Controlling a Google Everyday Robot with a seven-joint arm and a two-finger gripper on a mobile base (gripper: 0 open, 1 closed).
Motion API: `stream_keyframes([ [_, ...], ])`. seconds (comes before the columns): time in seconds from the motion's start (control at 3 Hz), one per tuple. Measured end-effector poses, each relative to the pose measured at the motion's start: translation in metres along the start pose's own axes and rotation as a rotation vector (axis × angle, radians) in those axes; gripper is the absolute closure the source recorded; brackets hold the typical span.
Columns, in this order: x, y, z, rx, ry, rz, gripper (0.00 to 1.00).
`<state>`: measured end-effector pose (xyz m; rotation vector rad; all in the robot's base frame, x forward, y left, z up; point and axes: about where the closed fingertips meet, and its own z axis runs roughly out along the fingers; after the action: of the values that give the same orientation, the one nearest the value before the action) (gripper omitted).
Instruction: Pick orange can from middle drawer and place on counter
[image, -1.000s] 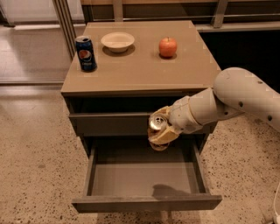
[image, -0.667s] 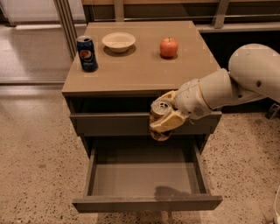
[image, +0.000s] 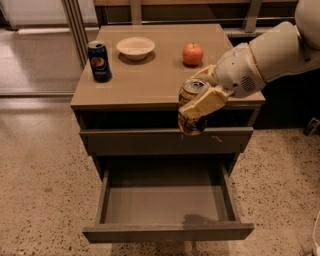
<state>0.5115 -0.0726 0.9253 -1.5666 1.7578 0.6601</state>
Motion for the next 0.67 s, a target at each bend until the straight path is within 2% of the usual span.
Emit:
stream_keyframes([
  [0.33,0.0,-0.005,0.002,0.017,0.0,0.004,1.0],
  [0.67,0.005,-0.047,0.003,0.097,0.025,0.014,1.0],
])
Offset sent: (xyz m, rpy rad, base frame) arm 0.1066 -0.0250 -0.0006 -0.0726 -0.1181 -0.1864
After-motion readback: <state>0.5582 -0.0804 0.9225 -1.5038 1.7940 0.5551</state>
